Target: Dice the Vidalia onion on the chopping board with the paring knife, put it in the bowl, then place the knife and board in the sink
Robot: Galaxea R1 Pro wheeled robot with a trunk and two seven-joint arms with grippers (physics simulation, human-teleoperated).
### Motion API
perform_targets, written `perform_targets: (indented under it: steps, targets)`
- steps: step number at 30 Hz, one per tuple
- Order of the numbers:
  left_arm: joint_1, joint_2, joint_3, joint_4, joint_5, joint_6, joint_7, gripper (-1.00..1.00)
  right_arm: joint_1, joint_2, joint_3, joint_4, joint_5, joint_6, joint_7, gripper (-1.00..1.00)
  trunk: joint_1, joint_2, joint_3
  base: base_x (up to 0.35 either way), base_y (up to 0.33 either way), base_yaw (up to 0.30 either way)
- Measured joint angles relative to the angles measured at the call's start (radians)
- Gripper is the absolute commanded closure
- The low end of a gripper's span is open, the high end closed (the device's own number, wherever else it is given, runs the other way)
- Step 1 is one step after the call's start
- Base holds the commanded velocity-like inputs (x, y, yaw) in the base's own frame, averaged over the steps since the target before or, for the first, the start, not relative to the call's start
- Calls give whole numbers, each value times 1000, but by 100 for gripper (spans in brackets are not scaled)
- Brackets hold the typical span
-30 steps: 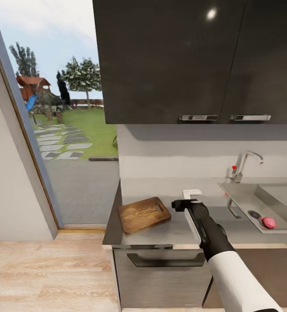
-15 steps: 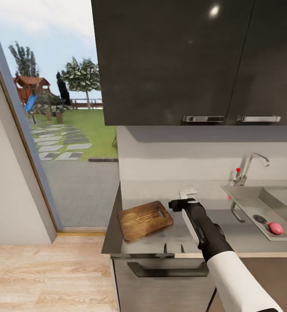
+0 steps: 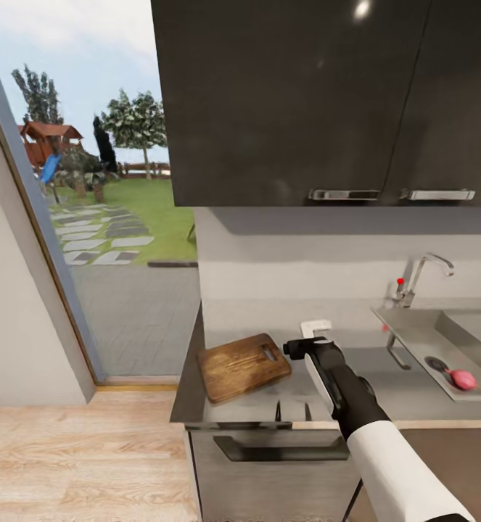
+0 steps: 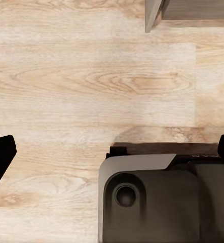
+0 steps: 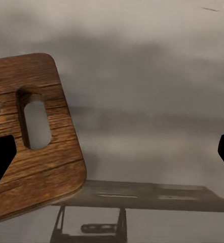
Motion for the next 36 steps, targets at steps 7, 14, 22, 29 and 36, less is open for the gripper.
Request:
perform_targets:
  steps: [7,14,22,29,36]
  targets:
    - [0,-1,0,0,0,0,0,-100,0,0,0,1,0,0,0,-100,0,0,-11,173,66,0]
    - [0,-2,-1,0,0,0,0,-100,0,0,0,16,0,-2,1,-100,0,0,-23,32,28,0]
    - [0,-2,-1,1,0,0,0,-100,0,0,0,41,0,-7,2,-100,0,0,-36,98,1,0]
    - [0,-2,-1,1,0,0,0,-100,0,-1,0,52,0,-9,1,-100,0,0,-47,287,0,0]
    - [0,-2,-1,1,-1,0,0,-100,0,-1,0,60,1,-24,1,-100,0,0,-59,35,0,0]
